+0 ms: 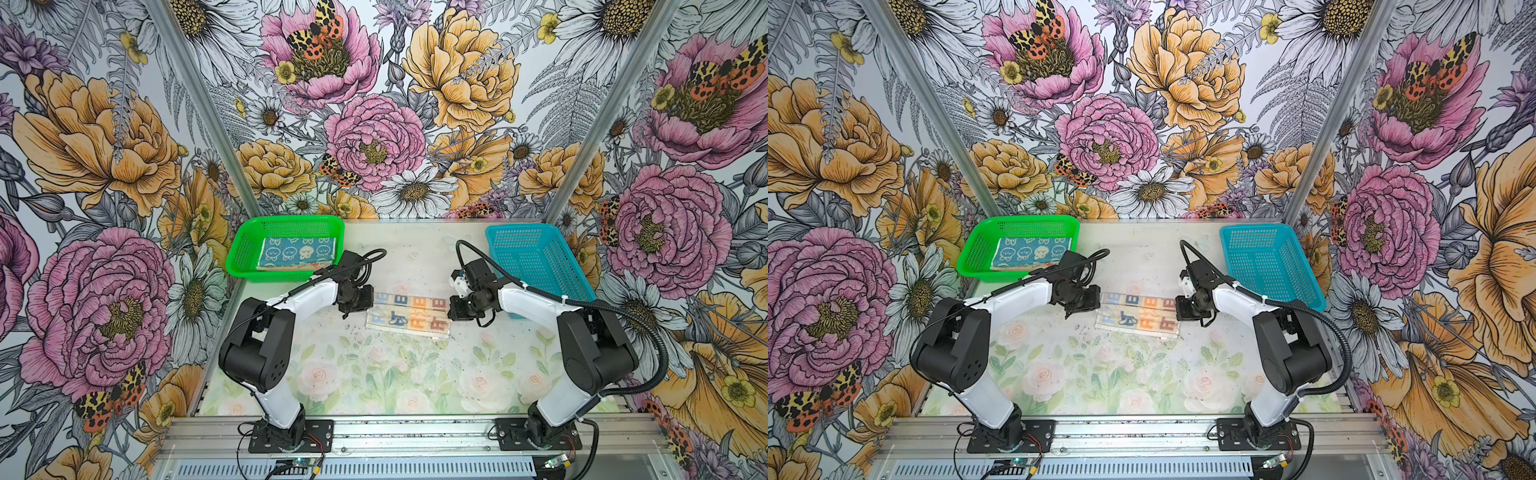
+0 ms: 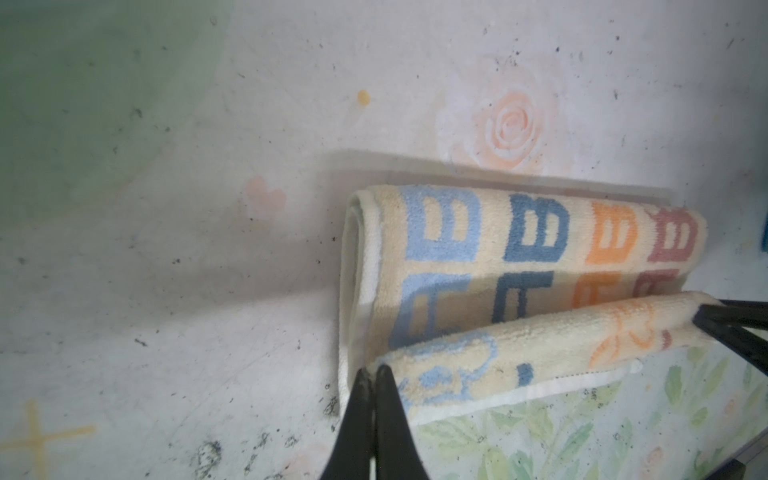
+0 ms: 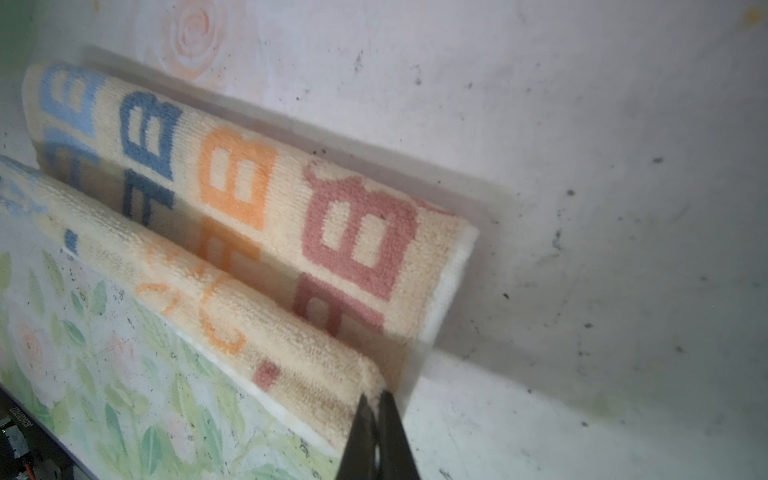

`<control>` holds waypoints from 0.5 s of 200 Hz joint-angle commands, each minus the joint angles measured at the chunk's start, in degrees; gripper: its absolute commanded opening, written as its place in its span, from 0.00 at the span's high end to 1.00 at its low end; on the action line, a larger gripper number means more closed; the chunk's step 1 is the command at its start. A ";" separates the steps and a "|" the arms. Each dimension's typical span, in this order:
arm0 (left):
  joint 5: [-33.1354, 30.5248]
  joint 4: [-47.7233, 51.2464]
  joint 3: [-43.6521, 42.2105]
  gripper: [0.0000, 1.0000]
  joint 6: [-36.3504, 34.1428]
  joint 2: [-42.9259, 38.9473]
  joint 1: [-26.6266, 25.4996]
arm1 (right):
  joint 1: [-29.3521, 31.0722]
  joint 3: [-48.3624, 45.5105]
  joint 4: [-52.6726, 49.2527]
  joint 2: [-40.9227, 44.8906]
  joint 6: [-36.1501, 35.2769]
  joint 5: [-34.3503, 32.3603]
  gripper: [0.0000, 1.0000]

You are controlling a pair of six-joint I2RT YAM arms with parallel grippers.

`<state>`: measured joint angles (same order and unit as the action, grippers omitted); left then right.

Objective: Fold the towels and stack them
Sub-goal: 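Press the folded edge down onto the towel with both grippers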

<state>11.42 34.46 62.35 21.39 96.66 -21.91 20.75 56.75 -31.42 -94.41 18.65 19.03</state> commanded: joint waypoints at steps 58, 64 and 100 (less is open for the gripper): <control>-5.45 -0.13 -3.20 1.00 1.88 -2.21 1.04 | 2.73 -4.19 -0.17 1.85 2.08 -5.36 1.00; -5.36 -0.52 -3.52 1.00 2.05 -1.94 0.93 | 2.81 -4.48 0.10 1.46 2.22 -5.40 1.00; -5.24 -1.59 -4.31 1.00 2.52 -1.13 0.12 | 3.00 -5.27 1.18 0.65 2.54 -5.93 1.00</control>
<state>10.76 34.02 58.63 22.79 94.39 -22.04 24.21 52.36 -29.21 -92.92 20.60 17.56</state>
